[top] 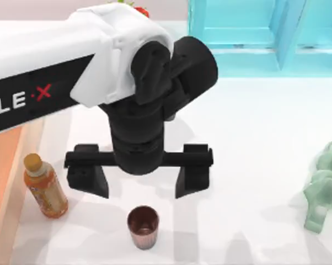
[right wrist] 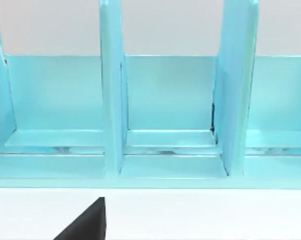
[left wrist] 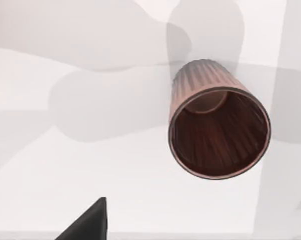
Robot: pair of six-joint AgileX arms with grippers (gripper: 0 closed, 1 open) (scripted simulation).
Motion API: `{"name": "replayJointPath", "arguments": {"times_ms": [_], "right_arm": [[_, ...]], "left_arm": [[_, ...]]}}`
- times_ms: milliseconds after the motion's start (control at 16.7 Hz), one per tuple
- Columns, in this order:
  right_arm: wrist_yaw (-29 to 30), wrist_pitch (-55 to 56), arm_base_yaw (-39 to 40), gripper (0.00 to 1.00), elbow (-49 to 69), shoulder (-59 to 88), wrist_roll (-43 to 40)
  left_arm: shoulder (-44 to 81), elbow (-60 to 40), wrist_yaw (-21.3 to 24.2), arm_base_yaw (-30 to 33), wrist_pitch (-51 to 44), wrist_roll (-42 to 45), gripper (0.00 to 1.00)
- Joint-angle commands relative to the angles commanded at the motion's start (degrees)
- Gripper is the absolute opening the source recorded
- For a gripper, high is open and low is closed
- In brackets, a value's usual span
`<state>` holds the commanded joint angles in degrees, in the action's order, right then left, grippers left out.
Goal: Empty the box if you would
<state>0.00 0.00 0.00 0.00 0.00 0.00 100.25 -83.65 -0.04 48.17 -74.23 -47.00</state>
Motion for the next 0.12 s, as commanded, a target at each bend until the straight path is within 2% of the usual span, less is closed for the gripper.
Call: {"name": "replayJointPath", "arguments": {"times_ms": [120], "right_arm": [[0.00,0.00,0.00,1.00,0.00,0.00,0.00]], "left_arm": [[-0.55,-0.60,-0.03,0.00,-0.63,0.13,1.00]]}}
